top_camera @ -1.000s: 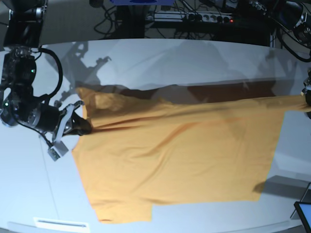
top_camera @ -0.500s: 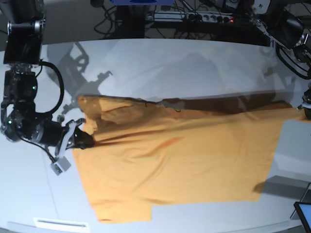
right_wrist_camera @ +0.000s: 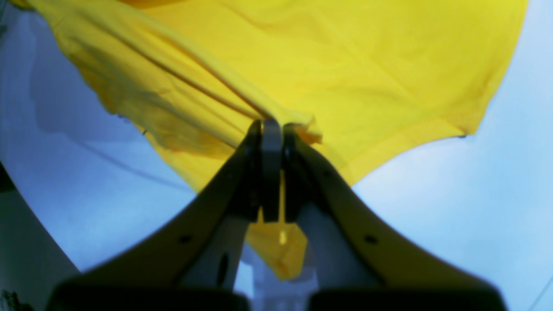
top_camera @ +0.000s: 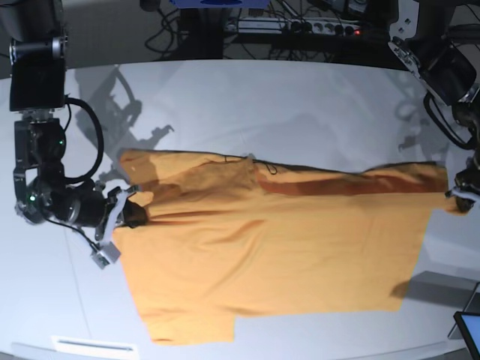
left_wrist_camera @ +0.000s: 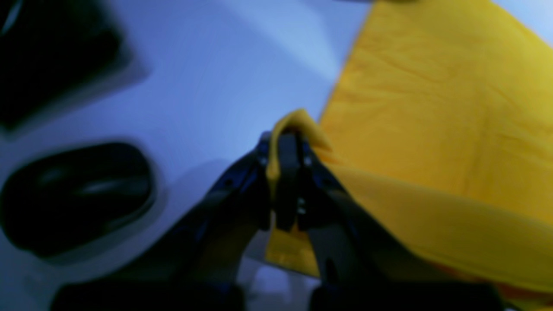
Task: Fold the T-shirt properly
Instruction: 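Lay the held shoulder edge down and open both grippers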
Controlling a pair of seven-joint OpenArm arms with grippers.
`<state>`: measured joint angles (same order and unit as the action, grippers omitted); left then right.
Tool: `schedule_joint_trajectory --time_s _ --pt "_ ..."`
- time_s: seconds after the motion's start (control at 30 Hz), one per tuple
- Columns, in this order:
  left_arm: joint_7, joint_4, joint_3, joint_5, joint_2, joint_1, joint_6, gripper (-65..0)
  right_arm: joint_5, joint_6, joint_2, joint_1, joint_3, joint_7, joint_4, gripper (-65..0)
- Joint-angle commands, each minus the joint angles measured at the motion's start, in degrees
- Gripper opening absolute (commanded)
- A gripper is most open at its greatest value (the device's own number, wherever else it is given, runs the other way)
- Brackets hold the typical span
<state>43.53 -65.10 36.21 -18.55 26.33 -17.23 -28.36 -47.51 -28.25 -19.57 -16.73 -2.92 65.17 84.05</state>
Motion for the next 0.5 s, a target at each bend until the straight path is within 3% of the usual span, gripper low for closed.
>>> schedule_joint_trajectory --time_s 0.0,0.23,0.47 --pt "-2.52 -0.09 -1.35 0.13 1.41 -1.62 1.15 -65.0 -0.36 -0.01 -1.04 -1.95 0.41 -1.74 -0.05 -64.7" --pt "-7.00 9.58 -3.81 0.66 0.09 -4.26 2.21 -65.0 0.17 -0.10 -1.22 -3.97 -2.58 -2.97 -3.13 -64.7" --pt "-11.66 15.74 -3.81 1.27 0.62 -4.26 2.21 -65.0 6.41 0.25 0.36 -4.85 -4.25 -4.29 -3.66 -63.7"
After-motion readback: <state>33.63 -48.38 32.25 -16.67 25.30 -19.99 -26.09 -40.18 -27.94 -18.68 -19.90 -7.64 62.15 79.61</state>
